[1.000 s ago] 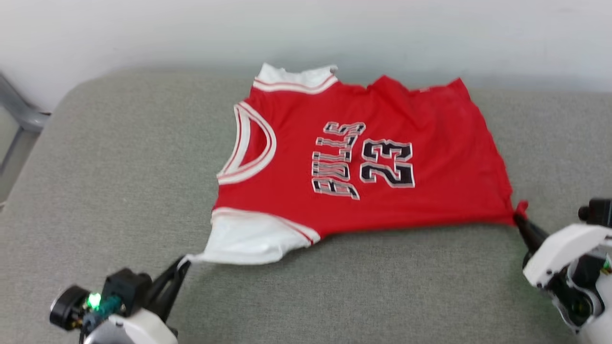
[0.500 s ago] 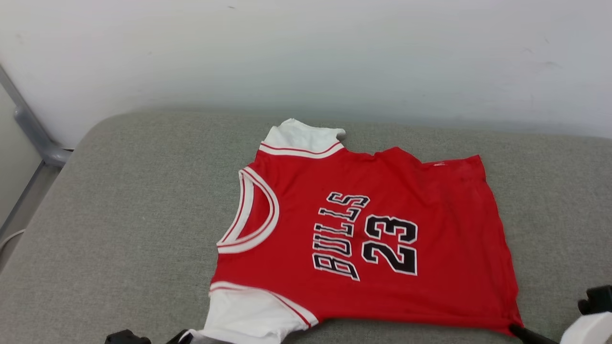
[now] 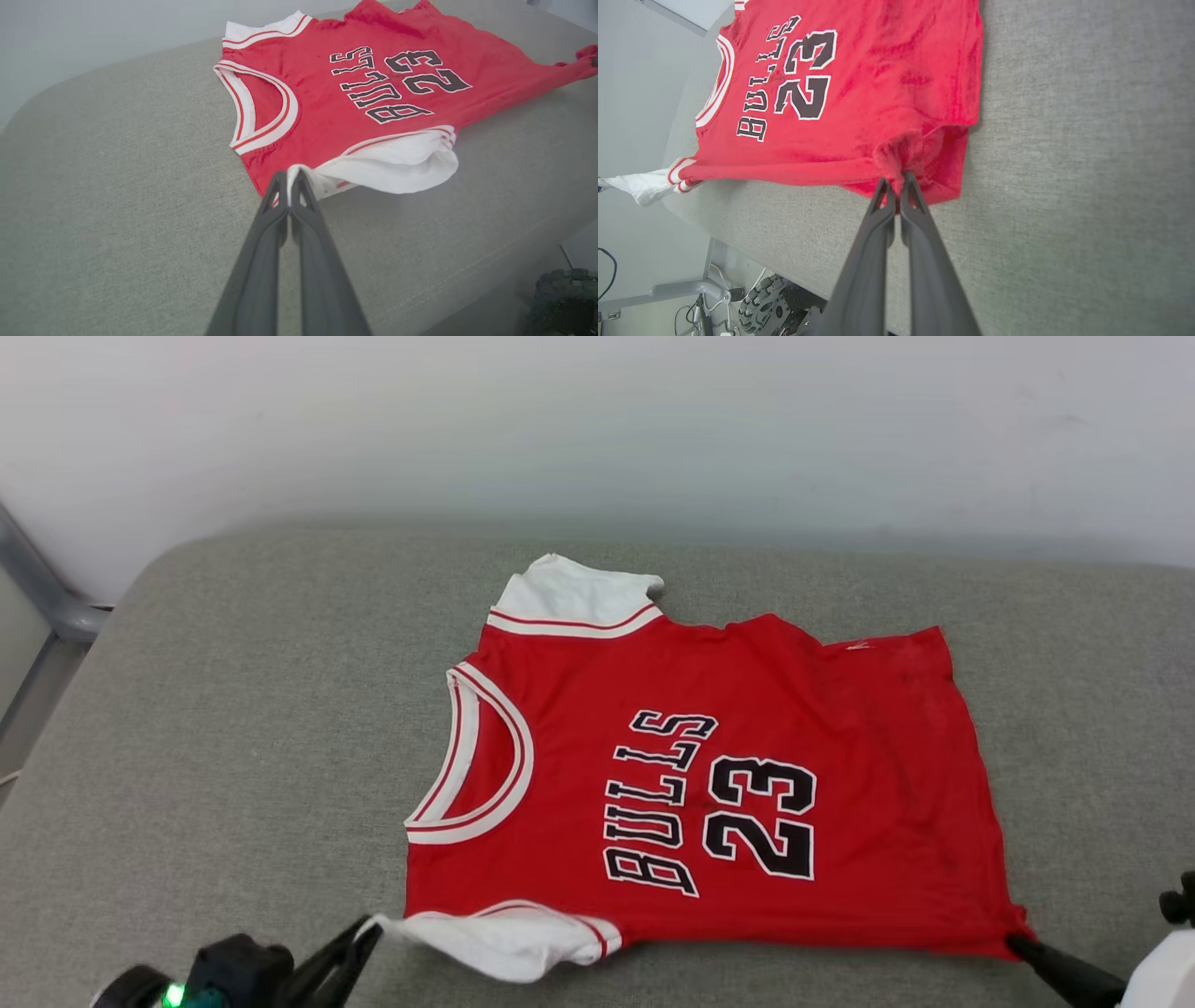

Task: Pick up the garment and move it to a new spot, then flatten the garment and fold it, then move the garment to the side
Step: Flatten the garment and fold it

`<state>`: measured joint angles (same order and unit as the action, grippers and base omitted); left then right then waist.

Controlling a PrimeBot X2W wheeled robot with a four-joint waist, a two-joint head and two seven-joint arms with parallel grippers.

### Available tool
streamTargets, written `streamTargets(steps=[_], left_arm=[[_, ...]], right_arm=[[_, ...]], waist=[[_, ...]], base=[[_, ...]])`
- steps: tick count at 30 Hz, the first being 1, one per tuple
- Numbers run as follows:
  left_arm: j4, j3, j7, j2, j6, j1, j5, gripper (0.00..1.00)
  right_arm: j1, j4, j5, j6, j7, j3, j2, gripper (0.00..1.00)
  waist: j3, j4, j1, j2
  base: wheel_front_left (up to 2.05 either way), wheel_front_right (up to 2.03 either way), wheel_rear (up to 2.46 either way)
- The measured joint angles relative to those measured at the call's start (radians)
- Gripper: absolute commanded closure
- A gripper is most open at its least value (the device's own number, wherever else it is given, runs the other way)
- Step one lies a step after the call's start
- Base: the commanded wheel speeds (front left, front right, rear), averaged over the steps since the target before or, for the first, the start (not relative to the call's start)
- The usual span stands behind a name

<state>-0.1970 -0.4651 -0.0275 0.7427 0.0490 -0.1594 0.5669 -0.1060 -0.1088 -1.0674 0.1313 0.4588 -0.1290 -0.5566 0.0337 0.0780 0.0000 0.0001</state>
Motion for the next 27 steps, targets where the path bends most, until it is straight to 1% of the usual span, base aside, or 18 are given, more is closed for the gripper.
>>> streamTargets(steps=[5, 11, 14, 15, 18, 24, 27], left_arm=[[0.010, 0.003, 0.023, -0.005, -0.027, 0.116, -0.017, 1.00], [0.076, 0.001, 0.054, -0.020, -0.068, 0.267, -0.028, 1.00], [0.127, -0.003, 0.067, -0.028, -0.090, 0.338, -0.036, 1.00], [0.182, -0.014, 0.075, -0.039, -0.111, 0.399, -0.042, 1.00], [0.240, -0.026, 0.077, -0.057, -0.126, 0.453, -0.045, 1.00], [0.348, -0.054, 0.076, -0.083, -0.146, 0.526, -0.053, 1.00], [0.400, -0.079, 0.067, -0.086, -0.155, 0.556, -0.079, 1.00]], right_arm=[[0.056, 0.020, 0.046, 0.000, 0.036, 0.041, 0.038, 1.00], [0.157, 0.010, 0.124, 0.000, 0.087, 0.074, 0.090, 1.00], [0.206, -0.006, 0.162, 0.000, 0.111, 0.086, 0.115, 1.00], [0.247, -0.025, 0.201, 0.000, 0.138, 0.090, 0.133, 1.00], [0.281, -0.042, 0.240, 0.000, 0.158, 0.095, 0.150, 1.00], [0.321, -0.062, 0.276, 0.000, 0.173, 0.101, 0.178, 1.00], [0.335, -0.068, 0.293, 0.000, 0.174, 0.101, 0.185, 1.00]], waist=[[0.032, -0.006, 0.0001, 0.0000], [0.086, -0.018, 0.0001, 0.0000], [0.116, -0.025, 0.0001, 0.0000], [0.146, -0.030, 0.0002, 0.0000], [0.171, -0.035, 0.0002, 0.0000], [0.207, -0.047, 0.0002, 0.0000], [0.219, -0.050, 0.0002, 0.0000]], base=[[0.00, 0.00, 0.00], [0.00, 0.00, 0.00], [0.00, 0.00, 0.00], [0.00, 0.00, 0.00], [0.00, 0.00, 0.00], [0.00, 0.00, 0.00], [0.00, 0.00, 0.00]])
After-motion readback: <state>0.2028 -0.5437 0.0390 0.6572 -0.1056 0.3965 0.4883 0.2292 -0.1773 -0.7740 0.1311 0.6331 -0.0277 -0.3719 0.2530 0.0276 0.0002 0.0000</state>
